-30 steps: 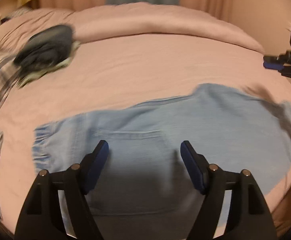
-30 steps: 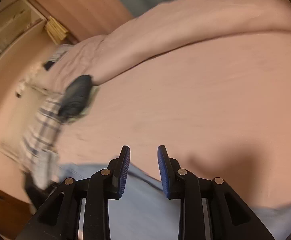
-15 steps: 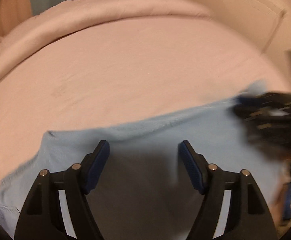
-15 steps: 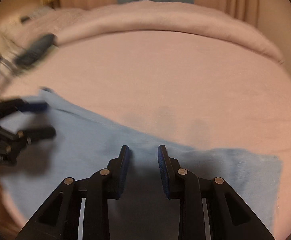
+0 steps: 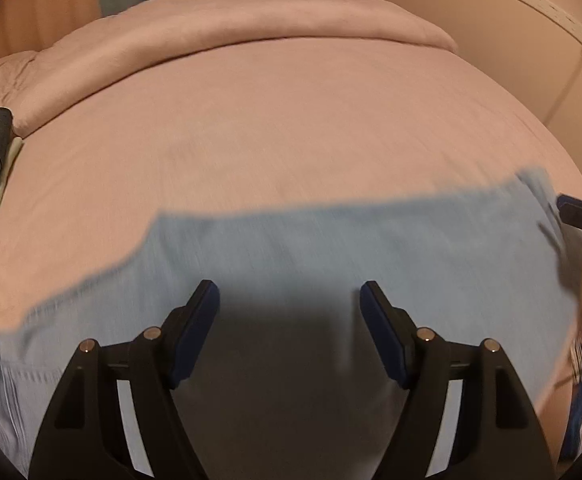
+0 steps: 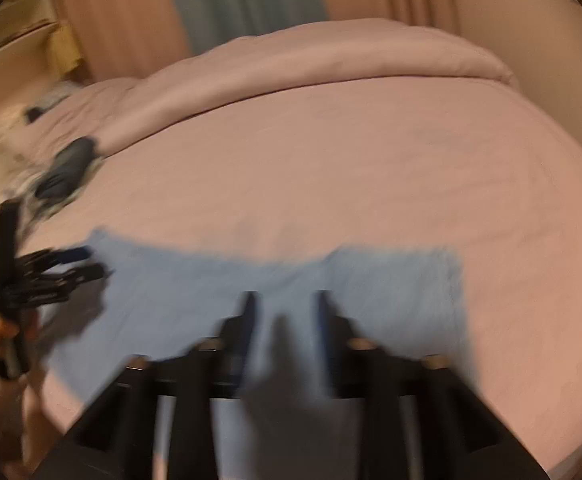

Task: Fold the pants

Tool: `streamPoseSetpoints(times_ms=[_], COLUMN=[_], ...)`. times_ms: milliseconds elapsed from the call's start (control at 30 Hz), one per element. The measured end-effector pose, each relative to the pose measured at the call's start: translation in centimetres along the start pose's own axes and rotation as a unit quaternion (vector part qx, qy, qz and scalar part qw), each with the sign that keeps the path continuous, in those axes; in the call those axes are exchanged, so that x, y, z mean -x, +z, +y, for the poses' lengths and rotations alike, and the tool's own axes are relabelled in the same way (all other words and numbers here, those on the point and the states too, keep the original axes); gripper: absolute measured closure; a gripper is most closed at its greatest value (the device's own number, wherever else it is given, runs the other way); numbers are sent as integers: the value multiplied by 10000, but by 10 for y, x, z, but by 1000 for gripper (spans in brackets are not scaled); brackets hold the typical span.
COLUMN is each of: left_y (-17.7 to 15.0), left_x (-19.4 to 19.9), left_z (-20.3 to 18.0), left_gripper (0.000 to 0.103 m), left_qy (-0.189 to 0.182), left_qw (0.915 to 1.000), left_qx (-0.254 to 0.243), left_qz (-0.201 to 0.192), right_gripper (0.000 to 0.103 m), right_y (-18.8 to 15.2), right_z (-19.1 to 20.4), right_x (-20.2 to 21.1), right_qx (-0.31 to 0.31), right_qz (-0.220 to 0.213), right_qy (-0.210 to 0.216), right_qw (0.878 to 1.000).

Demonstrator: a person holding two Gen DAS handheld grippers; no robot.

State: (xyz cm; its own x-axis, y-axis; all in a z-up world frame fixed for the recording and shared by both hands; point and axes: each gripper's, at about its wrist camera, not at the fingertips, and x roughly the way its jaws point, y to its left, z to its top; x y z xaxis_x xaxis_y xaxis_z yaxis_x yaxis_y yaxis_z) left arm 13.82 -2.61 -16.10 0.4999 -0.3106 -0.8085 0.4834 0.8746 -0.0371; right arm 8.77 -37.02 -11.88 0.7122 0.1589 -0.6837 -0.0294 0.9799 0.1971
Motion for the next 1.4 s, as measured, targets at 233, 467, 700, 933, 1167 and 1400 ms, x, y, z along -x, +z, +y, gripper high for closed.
streamPoseSetpoints(times_ms=[233,467,700,933,1167,1400], left_y=[-47,-59,-46,-18,-19,-14], left_x=[11,32,39,24,-6,4], left_z=[22,55,24,-31,-55,-37], left_gripper=[16,18,18,18,19,18], left_qy=[319,599,70,-1534,-2063,-2885], left_qw=[9995,9964,9980,9835,9666,9278], left_qx=[-5,582,628,946,1415,2344], left_qz=[68,169,45,181,567,318], right_gripper=[59,52,51,51,85,87], right_y=[-37,-49,-88,-85,-80,-38], right_z=[-25,-103,-103,-90,-68,24], right_x=[-6,46,32,21,23,47], right_qx=[138,-2055,-2729,-2943,-2778,-636], right_qz=[208,-440,-336,-637,-1055,-1567], right_qy=[-478,-192,590,459,-141,-974], right_qw=[9985,9775,9596,9525,9547,9808])
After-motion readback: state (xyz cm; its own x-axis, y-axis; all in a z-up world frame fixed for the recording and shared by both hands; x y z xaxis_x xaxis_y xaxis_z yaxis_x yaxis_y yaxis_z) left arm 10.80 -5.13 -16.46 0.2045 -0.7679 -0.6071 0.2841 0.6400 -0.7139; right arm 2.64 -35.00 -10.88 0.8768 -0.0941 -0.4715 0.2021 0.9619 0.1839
